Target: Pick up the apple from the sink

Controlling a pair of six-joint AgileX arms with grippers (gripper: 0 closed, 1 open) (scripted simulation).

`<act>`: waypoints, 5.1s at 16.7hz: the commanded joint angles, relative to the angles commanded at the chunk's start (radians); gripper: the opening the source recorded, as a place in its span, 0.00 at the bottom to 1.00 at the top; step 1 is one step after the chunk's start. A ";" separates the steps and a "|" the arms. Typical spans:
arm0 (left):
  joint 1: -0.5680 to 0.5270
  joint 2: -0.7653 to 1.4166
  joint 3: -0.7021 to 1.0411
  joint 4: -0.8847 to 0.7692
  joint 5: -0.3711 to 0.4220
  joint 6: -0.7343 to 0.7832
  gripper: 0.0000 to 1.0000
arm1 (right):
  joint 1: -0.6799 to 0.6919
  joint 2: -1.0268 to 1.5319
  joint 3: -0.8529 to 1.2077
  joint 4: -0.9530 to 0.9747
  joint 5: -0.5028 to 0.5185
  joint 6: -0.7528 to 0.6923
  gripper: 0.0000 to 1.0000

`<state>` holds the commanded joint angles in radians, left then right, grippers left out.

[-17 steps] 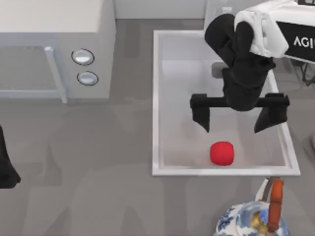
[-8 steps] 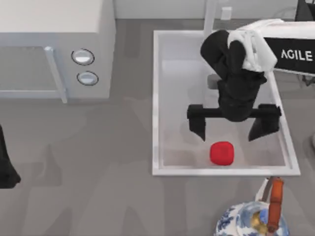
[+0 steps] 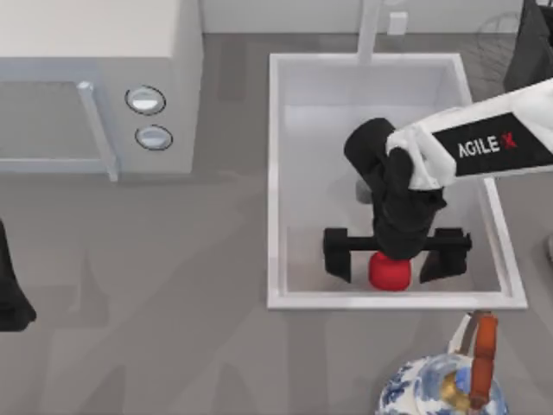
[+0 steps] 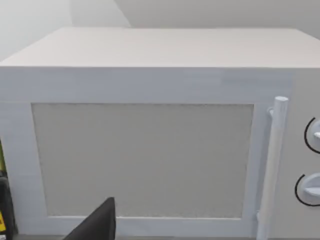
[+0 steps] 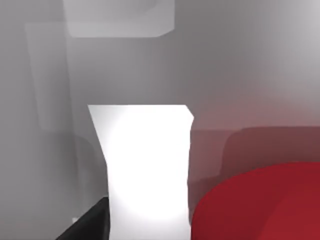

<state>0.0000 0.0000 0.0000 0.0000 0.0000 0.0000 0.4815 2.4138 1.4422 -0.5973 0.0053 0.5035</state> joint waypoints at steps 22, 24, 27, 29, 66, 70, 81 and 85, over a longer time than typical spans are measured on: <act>0.000 0.000 0.000 0.000 0.000 0.000 1.00 | 0.000 0.004 -0.002 0.005 0.000 0.000 0.00; 0.000 0.000 0.000 0.000 0.000 0.000 1.00 | 0.000 0.004 -0.002 0.005 0.000 0.000 0.00; 0.000 0.000 0.000 0.000 0.000 0.000 1.00 | -0.002 -0.064 0.015 -0.035 0.023 -0.012 0.00; 0.000 0.000 0.000 0.000 0.000 0.000 1.00 | -0.001 -0.068 0.049 -0.070 0.023 -0.011 0.00; 0.000 0.000 0.000 0.000 0.000 0.000 1.00 | -0.551 -0.935 -0.180 -0.758 -0.005 -0.564 0.00; 0.000 0.000 0.000 0.000 0.000 0.000 1.00 | -0.548 -0.933 -0.179 -0.760 -0.005 -0.563 0.00; 0.000 0.000 0.000 0.000 0.000 0.000 1.00 | -0.546 -0.864 -0.504 -0.359 -0.006 -0.559 0.00; 0.000 0.000 0.000 0.000 0.000 0.000 1.00 | -0.547 -0.851 -0.547 -0.305 -0.005 -0.559 0.00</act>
<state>0.0000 0.0000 0.0000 0.0000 0.0000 0.0000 -0.0653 1.5632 0.8952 -0.9027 0.0000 -0.0554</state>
